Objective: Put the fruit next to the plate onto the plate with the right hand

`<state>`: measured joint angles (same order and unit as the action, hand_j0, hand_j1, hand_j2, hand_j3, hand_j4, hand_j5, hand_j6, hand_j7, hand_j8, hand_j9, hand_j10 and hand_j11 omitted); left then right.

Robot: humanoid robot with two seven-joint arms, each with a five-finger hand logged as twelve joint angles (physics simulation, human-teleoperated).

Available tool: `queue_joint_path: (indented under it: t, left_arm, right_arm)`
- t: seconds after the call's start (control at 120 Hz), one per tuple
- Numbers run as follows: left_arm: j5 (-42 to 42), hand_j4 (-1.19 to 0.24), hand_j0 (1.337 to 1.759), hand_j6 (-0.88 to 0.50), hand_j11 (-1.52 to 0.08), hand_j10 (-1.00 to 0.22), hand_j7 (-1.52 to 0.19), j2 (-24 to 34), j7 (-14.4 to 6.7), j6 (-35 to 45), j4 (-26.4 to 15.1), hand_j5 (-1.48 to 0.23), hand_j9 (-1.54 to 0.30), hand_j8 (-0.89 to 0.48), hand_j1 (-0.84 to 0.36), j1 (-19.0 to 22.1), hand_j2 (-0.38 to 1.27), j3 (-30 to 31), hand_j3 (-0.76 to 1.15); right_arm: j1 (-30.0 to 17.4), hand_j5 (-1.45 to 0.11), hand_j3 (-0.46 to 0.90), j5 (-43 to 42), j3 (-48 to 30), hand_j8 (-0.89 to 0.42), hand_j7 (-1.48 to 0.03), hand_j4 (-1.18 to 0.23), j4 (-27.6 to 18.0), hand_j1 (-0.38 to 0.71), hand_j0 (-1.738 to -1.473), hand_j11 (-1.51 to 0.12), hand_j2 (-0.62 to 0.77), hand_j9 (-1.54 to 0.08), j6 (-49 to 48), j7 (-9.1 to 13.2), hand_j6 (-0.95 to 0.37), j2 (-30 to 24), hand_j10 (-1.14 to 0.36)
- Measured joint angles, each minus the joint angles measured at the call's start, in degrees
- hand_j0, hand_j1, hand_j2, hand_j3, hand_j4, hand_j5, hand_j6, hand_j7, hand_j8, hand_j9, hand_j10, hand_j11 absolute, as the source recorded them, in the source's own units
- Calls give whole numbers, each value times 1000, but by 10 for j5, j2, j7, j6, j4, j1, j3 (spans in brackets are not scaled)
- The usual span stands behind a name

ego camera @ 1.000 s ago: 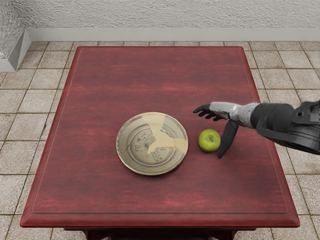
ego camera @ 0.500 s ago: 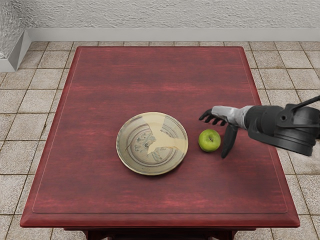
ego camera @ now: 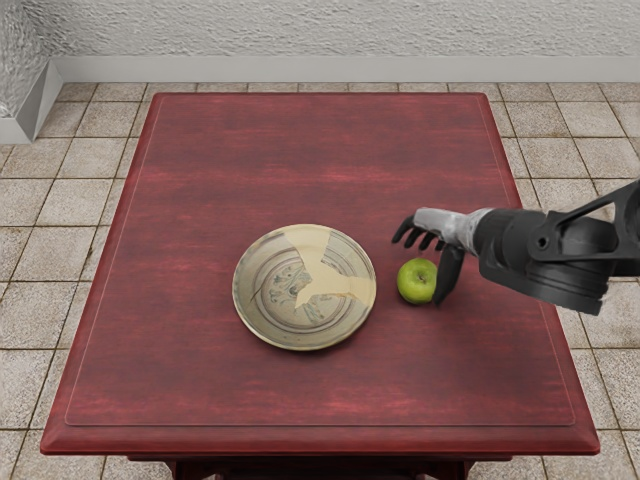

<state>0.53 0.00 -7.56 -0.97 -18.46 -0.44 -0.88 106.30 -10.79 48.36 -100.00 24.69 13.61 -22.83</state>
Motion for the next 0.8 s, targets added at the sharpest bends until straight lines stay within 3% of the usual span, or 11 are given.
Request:
queue_joint_path:
  t: [0.483,0.8]
  left_arm:
    - [0,0,1658,0,0,0,0,0,0,0,0,0,0,0,349,0,0,0,0]
    - [0,0,1658,0,0,0,0,0,0,0,0,0,0,0,349,0,0,0,0]
  right_arm:
    - [-28,-397,0,0,2,-305,-397,-305,0,17,-1658,-397,-61,-397,40,6,-306,35,-305]
    - [-33,-492,0,-1,2,-313,-509,-407,0,117,-1658,-509,-74,-510,43,6,-398,37,-397]
